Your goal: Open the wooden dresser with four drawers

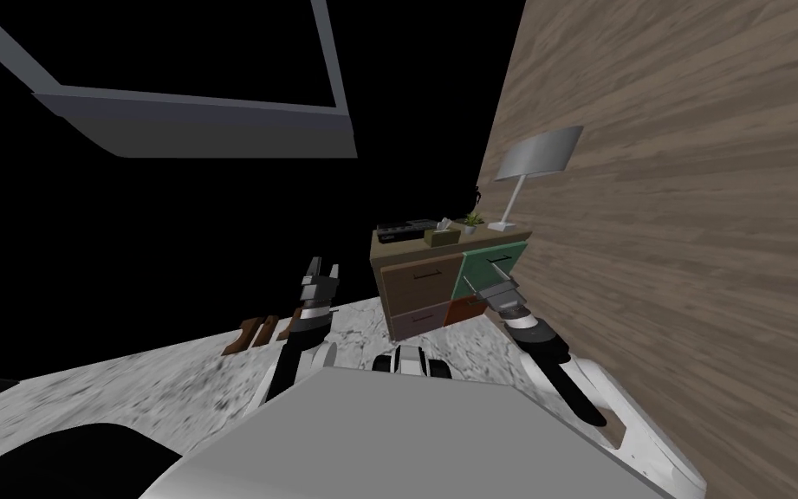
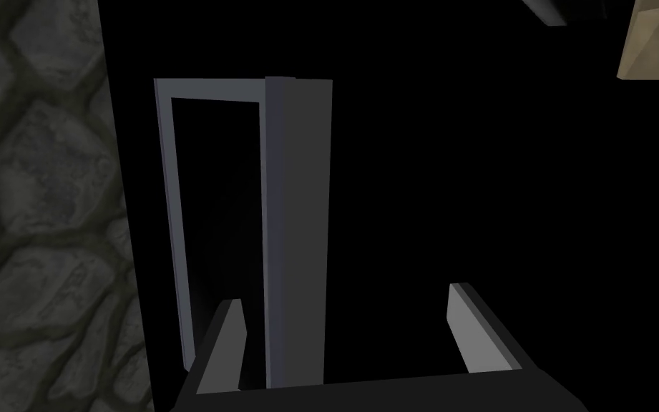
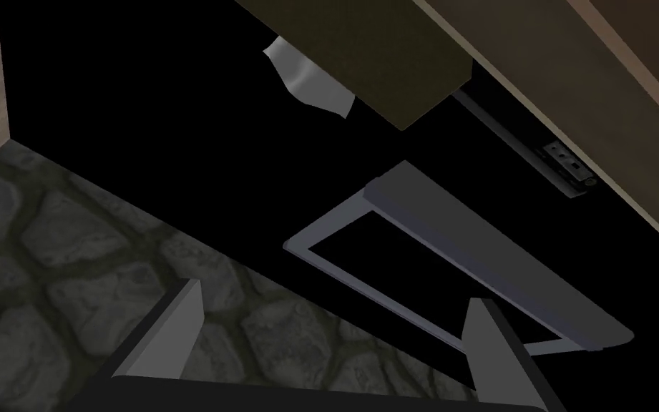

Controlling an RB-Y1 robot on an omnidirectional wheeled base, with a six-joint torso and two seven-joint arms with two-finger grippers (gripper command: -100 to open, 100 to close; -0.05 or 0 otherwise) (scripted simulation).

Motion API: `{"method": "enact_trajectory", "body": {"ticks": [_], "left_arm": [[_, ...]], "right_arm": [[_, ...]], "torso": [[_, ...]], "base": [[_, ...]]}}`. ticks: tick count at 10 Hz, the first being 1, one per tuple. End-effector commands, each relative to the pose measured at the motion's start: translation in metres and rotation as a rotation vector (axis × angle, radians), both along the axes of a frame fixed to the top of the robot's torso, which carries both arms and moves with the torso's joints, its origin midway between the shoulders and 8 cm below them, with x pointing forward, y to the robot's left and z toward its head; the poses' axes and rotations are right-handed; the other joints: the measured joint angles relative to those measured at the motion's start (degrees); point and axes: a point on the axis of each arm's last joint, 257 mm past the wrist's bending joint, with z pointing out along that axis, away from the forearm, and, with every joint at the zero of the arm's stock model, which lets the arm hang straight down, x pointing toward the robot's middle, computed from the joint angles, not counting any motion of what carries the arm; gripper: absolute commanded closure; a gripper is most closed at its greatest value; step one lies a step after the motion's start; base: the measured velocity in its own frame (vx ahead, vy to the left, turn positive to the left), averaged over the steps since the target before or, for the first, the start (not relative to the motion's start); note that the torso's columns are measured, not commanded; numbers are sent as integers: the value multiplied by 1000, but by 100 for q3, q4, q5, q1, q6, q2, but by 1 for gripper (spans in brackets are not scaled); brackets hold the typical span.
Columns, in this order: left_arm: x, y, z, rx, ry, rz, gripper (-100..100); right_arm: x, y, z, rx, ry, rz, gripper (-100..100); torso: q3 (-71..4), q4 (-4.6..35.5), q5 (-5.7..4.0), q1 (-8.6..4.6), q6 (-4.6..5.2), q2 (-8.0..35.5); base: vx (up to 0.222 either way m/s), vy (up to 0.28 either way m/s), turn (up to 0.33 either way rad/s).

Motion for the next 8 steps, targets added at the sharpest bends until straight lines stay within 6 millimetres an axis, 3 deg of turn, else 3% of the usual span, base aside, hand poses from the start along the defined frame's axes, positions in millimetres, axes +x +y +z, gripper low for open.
{"method": "enact_trajectory", "body": {"ticks": [1, 8], "left_arm": [[0, 0, 0, 0, 0, 0, 0], [0, 0, 0, 0, 0, 0, 0]], "right_arm": [[3, -6, -9, -108, -21, -52, -100], [8, -22, -35, -358, -56, -168, -100]], "torso": [[1, 0, 0, 2, 0, 1], [0, 0, -1, 1, 0, -2]], "base": [[43, 71, -5], [33, 64, 1]]}}
